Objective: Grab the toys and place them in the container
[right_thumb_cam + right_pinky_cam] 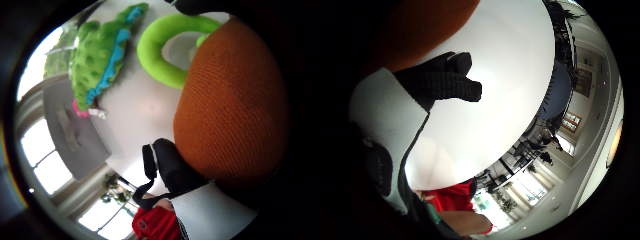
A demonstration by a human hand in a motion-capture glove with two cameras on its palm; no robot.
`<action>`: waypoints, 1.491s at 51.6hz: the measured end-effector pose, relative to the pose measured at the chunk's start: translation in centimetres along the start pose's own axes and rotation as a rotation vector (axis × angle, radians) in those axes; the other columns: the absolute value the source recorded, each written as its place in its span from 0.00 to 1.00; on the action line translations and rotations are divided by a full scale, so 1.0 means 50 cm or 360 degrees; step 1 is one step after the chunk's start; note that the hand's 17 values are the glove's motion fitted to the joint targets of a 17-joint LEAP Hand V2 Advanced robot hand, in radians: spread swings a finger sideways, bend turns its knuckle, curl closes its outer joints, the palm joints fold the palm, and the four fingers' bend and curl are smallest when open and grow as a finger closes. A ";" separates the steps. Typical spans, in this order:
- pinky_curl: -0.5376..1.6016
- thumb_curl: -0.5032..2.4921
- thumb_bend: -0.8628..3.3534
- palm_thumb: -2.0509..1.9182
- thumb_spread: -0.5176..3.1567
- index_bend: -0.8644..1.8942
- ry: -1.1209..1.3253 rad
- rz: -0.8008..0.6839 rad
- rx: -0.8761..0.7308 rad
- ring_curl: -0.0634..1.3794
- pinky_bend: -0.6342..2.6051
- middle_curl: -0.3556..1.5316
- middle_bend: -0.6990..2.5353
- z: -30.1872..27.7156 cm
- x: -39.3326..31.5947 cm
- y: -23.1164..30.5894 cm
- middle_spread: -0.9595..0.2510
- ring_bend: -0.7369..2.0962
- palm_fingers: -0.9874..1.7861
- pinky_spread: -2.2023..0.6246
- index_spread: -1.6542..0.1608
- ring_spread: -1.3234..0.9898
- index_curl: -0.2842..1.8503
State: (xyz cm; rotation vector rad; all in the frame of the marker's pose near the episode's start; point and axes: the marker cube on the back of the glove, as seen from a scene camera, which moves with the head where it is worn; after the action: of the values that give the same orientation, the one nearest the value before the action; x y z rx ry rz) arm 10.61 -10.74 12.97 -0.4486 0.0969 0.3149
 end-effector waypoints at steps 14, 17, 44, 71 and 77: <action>0.42 0.29 0.21 0.55 0.45 0.50 0.0078 0.0046 0.0015 0.11 0.63 0.30 0.28 0.009 -0.020 -0.020 0.75 0.28 0.34 0.79 0.69 0.60 0.31; 0.41 0.30 0.22 0.56 0.46 0.52 0.0095 0.0081 0.0044 0.10 0.62 0.31 0.28 0.008 -0.026 -0.023 0.74 0.30 0.35 0.78 0.69 0.60 0.32; 0.38 0.40 0.26 0.69 0.39 0.60 0.0034 0.0013 0.0373 0.21 0.51 0.43 0.39 -0.041 -0.008 0.019 0.50 0.44 0.63 0.64 0.73 0.39 0.45; 0.40 0.48 0.24 0.68 0.32 0.60 -0.0106 -0.0245 0.0651 0.27 0.52 0.51 0.40 -0.320 -0.206 0.170 0.42 0.45 0.61 0.63 0.75 0.34 0.56; 0.41 0.49 0.24 0.68 0.31 0.60 -0.0146 -0.0436 0.0734 0.28 0.52 0.52 0.39 -0.386 -0.326 0.202 0.41 0.45 0.60 0.63 0.75 0.35 0.58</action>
State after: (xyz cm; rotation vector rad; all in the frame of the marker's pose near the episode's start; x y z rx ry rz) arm -8.54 -15.14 -5.89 0.0127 0.0162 0.0376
